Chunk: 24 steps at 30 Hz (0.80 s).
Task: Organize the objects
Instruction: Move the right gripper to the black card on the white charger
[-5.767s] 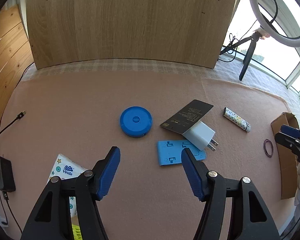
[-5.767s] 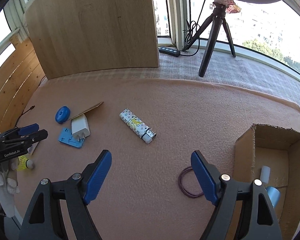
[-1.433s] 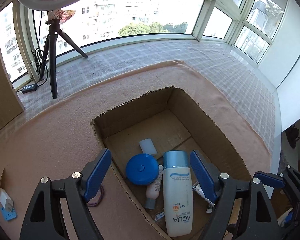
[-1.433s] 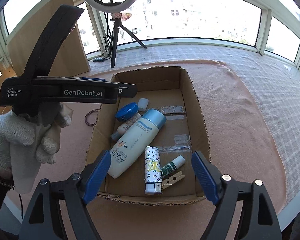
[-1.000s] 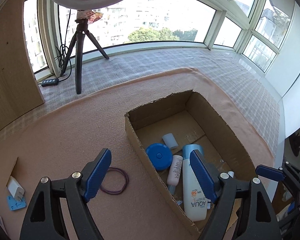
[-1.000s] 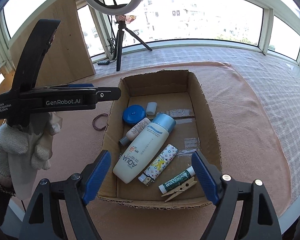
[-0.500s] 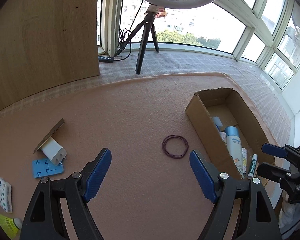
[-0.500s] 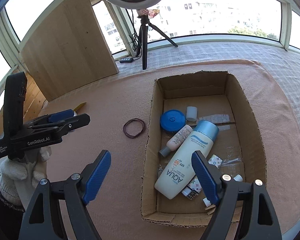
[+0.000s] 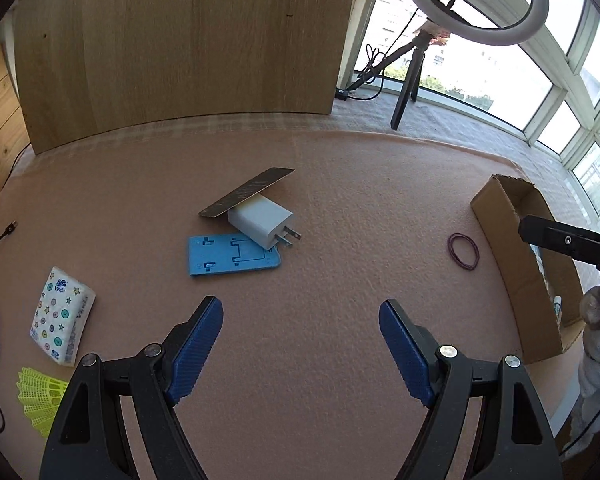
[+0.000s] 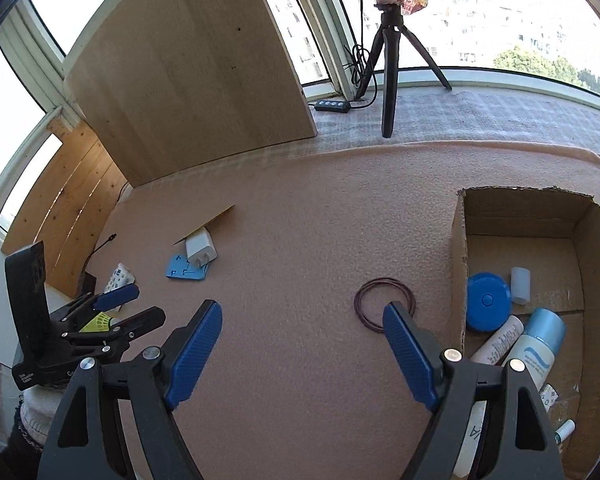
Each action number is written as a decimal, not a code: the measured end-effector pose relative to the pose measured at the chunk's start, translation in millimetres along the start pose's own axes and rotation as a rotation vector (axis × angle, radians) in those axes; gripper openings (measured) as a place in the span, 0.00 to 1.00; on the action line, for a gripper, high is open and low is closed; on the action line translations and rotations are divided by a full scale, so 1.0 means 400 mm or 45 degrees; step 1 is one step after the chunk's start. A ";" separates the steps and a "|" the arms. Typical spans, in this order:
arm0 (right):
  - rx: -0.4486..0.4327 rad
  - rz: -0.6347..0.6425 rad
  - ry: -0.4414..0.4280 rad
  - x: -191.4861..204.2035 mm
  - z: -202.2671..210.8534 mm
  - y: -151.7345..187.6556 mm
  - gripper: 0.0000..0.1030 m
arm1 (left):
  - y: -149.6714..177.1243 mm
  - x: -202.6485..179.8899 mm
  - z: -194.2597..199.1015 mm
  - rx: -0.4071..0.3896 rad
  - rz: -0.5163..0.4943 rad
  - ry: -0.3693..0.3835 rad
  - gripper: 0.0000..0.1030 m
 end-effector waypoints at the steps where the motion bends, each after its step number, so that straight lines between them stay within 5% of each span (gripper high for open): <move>1: 0.006 0.008 0.000 0.017 -0.017 -0.011 0.77 | 0.009 0.013 0.012 -0.008 -0.001 -0.015 0.81; 11: 0.122 0.053 -0.095 0.186 -0.208 -0.119 0.64 | 0.070 0.090 0.113 -0.045 0.034 -0.056 0.81; 24: 0.249 -0.060 -0.169 0.284 -0.395 -0.173 0.47 | 0.107 0.186 0.145 -0.041 0.139 -0.070 0.81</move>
Point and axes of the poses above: each gripper's, at about its wrist camera, not at the fingertips, and z roughly against the way its jaws point, x to its left, y to its underside, the point moved 1 cm from there along -z, roughly the way its jaws point, and after that the axes turned 6 degrees about y, right-handed, at the moved point
